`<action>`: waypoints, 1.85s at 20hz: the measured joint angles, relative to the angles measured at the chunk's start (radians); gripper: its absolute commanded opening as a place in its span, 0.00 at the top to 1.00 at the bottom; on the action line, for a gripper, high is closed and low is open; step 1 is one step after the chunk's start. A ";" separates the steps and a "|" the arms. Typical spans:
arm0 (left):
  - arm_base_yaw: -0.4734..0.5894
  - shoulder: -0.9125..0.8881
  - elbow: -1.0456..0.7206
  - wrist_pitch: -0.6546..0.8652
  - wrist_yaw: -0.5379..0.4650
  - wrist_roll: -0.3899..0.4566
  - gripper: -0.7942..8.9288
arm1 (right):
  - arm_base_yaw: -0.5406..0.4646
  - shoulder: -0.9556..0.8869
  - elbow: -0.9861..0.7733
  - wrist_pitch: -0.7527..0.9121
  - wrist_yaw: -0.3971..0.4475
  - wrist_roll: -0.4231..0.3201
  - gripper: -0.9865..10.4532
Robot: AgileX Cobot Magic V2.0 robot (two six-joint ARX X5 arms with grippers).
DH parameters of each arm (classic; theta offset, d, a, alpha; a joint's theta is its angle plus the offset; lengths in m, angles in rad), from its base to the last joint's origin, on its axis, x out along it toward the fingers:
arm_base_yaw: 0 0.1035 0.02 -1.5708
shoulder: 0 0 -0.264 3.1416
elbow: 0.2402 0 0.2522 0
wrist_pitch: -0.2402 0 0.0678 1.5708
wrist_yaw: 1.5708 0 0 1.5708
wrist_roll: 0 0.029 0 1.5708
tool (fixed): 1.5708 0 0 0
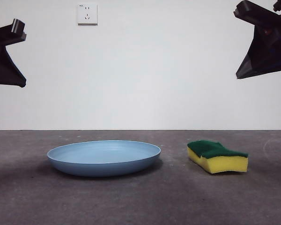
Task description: Pick up the plate,pick up the cloth,clean the plate with the cloth
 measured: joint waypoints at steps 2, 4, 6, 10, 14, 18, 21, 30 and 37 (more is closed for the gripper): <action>0.003 -0.023 0.000 -0.039 -0.021 0.015 0.92 | 0.000 0.000 0.000 0.000 0.000 0.000 0.91; 0.024 -0.073 0.000 -0.031 -0.059 0.051 0.92 | 0.000 0.000 0.000 0.000 0.000 0.000 0.91; 0.080 -0.182 0.000 0.030 -0.061 0.075 0.92 | 0.000 0.000 0.000 0.000 0.000 0.000 0.91; 0.237 -0.436 0.000 0.019 -0.019 0.099 0.92 | 0.000 0.000 0.000 0.000 0.000 0.000 0.91; 0.380 -0.558 -0.085 -0.066 0.106 0.125 0.92 | 0.000 0.000 0.000 0.000 0.000 0.000 0.91; 0.437 -0.655 -0.224 -0.074 0.174 0.129 0.92 | 0.000 0.000 0.000 0.000 0.000 0.000 0.91; 0.444 -0.730 -0.281 -0.108 0.182 0.129 0.92 | 0.000 0.000 0.000 0.000 0.000 0.000 0.91; 0.451 -0.766 -0.283 -0.250 0.184 0.129 0.92 | 0.000 0.000 0.000 0.000 0.000 0.000 0.91; 0.451 -0.767 -0.304 -0.288 0.183 0.132 0.92 | 0.000 0.000 0.000 0.000 0.000 0.000 0.91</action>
